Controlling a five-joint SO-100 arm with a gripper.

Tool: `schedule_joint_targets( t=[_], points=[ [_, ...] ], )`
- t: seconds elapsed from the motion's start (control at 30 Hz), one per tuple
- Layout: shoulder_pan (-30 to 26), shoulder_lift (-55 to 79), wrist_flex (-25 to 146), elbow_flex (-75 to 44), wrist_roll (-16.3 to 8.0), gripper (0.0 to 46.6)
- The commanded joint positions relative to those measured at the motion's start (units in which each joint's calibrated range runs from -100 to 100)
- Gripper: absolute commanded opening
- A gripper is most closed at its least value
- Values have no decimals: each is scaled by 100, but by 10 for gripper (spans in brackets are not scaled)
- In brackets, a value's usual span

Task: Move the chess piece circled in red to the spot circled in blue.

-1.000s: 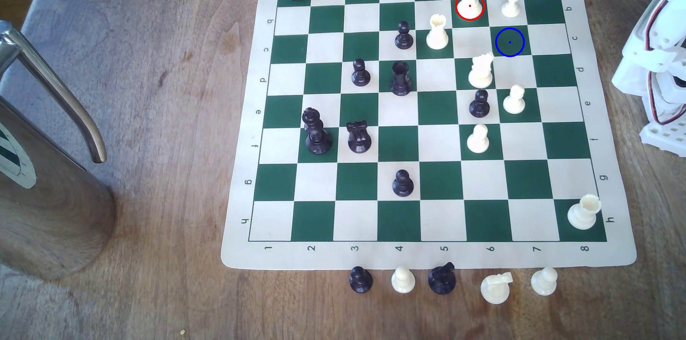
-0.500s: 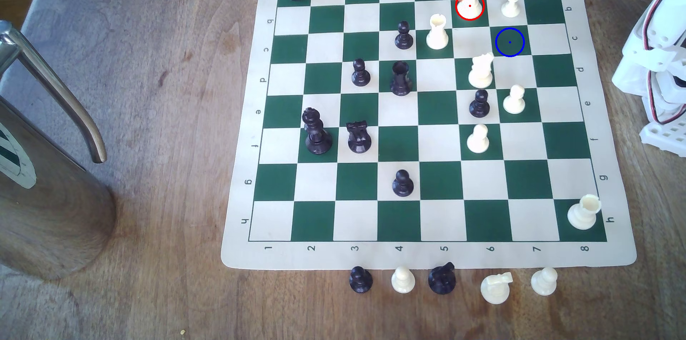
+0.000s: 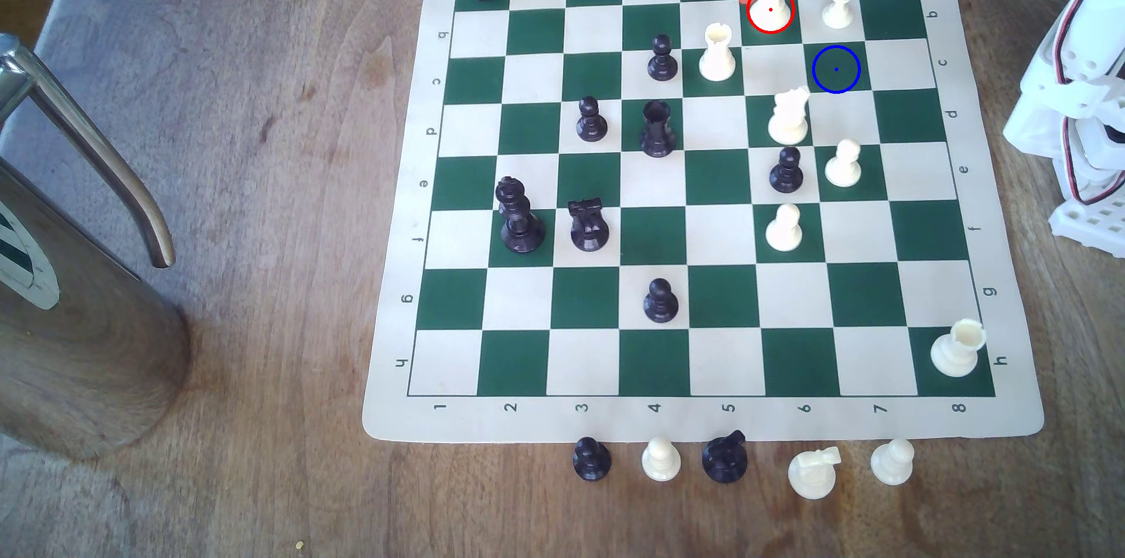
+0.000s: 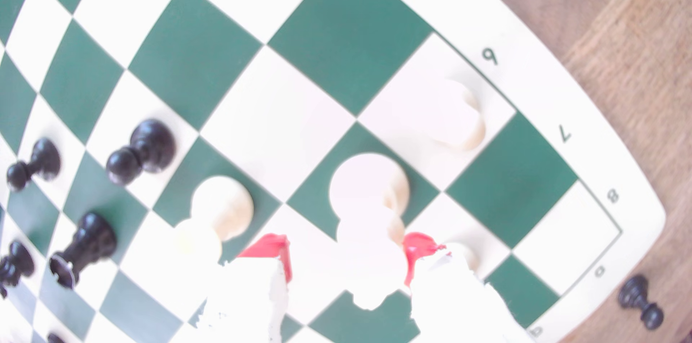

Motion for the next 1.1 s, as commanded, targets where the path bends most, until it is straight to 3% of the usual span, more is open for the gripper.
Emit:
schedule_joint_targets(
  t=[0.0,0.4,1.07],
  points=[
    [-8,-97,-63,-414,-34,146],
    [-118,-88,-72,-342,-34,53],
    [-55,-691,608,-713,-29,35]
  ],
)
